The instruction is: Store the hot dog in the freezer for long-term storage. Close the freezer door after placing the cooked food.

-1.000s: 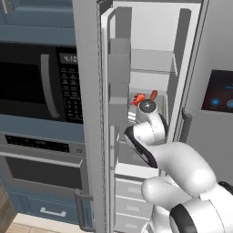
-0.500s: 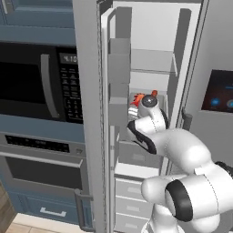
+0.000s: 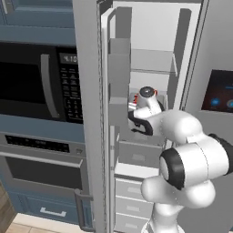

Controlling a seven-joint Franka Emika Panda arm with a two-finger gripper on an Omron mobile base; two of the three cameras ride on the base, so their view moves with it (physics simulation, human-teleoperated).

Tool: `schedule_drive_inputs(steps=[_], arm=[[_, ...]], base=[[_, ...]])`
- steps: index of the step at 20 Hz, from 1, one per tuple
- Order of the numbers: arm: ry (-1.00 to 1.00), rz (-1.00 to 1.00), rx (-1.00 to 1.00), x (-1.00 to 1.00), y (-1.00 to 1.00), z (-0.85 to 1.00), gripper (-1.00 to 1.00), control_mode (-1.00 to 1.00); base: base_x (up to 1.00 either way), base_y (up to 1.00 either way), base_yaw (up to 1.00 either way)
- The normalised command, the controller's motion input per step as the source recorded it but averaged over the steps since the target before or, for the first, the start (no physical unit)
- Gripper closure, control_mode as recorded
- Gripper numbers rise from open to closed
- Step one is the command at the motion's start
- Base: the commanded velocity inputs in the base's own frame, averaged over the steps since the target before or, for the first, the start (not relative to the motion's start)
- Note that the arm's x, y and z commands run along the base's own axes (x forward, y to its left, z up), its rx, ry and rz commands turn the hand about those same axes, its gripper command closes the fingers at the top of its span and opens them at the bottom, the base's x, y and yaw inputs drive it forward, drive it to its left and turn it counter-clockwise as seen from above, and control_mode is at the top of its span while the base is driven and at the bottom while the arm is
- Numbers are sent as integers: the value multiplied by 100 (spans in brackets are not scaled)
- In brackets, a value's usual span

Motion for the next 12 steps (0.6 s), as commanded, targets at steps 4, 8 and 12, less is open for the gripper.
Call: schedule_drive_inputs(steps=[4, 8, 12], arm=[[5, 0, 0, 32, -24, 0, 100, -100], [0, 0, 0, 20, -10, 0, 100, -100], [0, 0, 0, 17, -6, -3, 100, -100]], base=[[0, 0, 0], [0, 0, 0], [0, 0, 0]])
